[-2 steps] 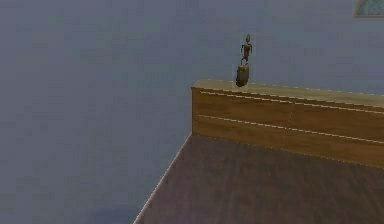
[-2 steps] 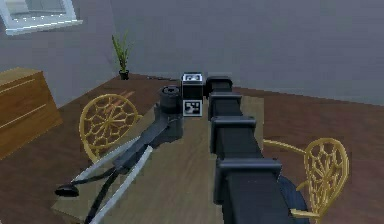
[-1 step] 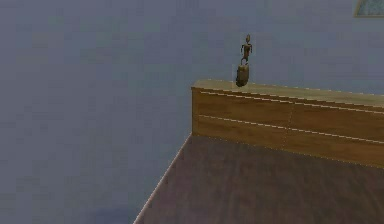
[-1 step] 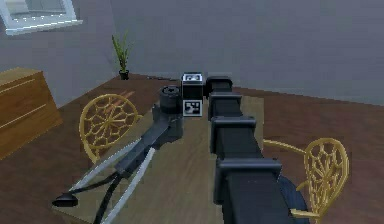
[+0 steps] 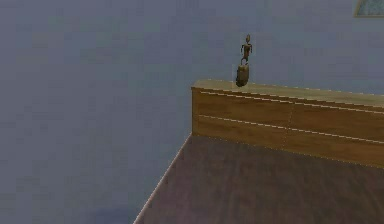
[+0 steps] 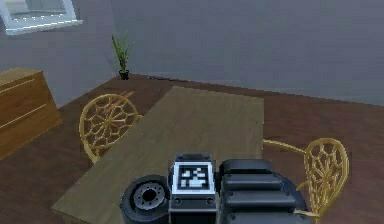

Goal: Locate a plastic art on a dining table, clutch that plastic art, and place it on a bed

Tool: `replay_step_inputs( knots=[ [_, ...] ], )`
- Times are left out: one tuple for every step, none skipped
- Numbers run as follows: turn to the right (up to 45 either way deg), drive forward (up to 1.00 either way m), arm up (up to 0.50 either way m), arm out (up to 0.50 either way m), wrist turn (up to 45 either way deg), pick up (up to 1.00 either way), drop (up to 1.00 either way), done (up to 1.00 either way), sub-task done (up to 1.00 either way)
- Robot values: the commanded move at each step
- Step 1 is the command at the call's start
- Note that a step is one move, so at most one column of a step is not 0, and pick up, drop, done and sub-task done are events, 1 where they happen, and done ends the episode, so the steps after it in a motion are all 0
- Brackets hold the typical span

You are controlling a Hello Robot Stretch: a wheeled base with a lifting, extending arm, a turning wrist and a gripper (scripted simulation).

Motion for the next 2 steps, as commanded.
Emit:
replay_step_inputs(
  knots=[
    [-45.0,0.0,0.0,0.0,0.0,0.0,0.0,0.0,0.0],
    [-27.0,0.0,0.0,0.0,0.0,0.0,0.0,0.0,0.0]
  ],
)
